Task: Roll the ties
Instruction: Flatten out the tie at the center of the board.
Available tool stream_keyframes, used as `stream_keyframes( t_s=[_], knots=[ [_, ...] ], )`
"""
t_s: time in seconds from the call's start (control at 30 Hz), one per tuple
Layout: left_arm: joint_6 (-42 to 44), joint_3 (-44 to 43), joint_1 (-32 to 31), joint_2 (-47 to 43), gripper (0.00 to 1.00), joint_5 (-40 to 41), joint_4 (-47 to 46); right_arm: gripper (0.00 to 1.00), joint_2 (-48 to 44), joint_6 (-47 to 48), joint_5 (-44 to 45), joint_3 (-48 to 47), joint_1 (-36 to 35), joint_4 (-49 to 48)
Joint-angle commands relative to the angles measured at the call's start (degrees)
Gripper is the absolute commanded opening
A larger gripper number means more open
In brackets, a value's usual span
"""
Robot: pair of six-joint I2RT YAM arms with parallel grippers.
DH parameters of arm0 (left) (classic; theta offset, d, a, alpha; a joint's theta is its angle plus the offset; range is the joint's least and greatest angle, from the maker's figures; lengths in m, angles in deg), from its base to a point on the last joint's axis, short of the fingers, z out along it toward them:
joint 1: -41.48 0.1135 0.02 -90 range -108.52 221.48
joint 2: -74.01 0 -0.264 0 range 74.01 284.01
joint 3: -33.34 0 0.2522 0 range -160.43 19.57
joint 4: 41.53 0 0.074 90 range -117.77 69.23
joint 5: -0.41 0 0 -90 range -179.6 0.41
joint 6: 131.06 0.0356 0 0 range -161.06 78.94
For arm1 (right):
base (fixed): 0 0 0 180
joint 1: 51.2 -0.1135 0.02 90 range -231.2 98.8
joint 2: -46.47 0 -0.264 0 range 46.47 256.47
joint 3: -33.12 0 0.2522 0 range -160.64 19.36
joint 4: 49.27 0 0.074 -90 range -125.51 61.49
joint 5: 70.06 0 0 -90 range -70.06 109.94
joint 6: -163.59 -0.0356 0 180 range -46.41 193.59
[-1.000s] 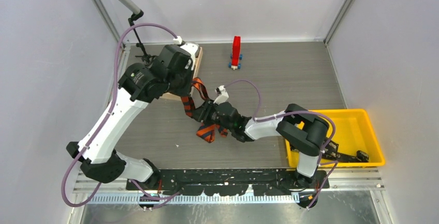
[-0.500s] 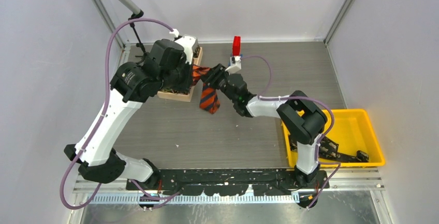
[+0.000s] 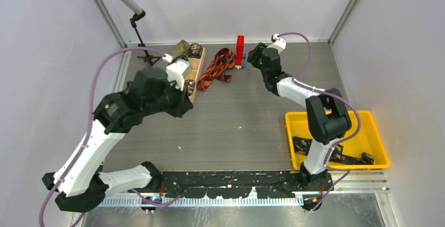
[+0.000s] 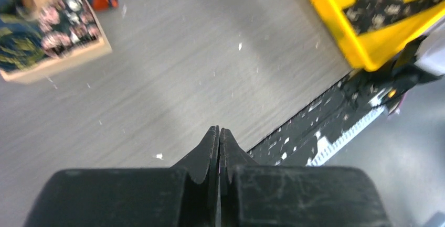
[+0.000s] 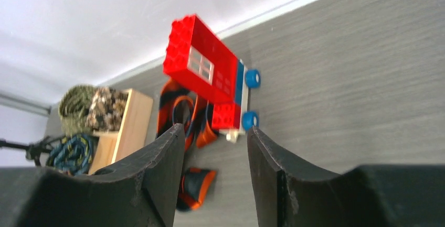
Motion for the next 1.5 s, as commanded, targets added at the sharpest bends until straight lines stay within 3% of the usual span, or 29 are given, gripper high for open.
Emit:
stream_keyframes(
  t_s=[0.0, 0.07, 0.13, 0.2, 0.33, 0.47, 0.63, 0.93, 1.47],
  knots=[
    [-1.89, 11.53, -0.11, -1.22, 0.00, -2.54, -7.08, 0.52, -8.44, 2.53, -0.04, 7.96, -2.45, -1.10],
    [-4.32, 15.92, -0.11, -1.57, 0.01, 1.73, -8.20, 0.52, -10.27, 0.31, -1.81, 11.65, -3.61, -2.54],
    [-7.47, 18.50, -0.11, -1.33, 0.11, 8.22, -8.22, 0.53, -11.30, 0.28, -1.79, 13.68, -6.40, -2.07],
    [-9.75, 20.52, -0.11, -0.49, 0.22, 12.85, -8.13, 0.54, -11.19, 0.78, -1.72, 13.11, -9.55, -0.02],
    [-10.28, 22.99, -0.02, 1.77, 0.30, 15.63, -9.34, 0.60, -7.23, 0.30, -3.86, 7.31, -12.85, 4.84],
    [-10.82, 22.72, 0.07, 2.84, 0.30, 15.12, -7.58, 0.76, 0.40, 1.47, -4.79, -0.86, -13.05, 7.62],
    [-10.36, 25.97, 0.07, -2.99, 0.30, 13.98, -5.68, 0.83, 8.86, 3.79, -4.39, -10.38, -11.62, 10.07],
    [-11.07, 31.91, 0.07, -14.98, 0.28, 12.78, -2.23, 0.80, 21.84, 6.27, -7.31, -29.20, -6.64, 17.47],
    [-12.58, 38.20, 0.07, -26.53, 0.25, 7.90, -6.24, 0.73, 33.39, 9.14, -12.55, -43.89, -3.96, 23.07]
  ],
)
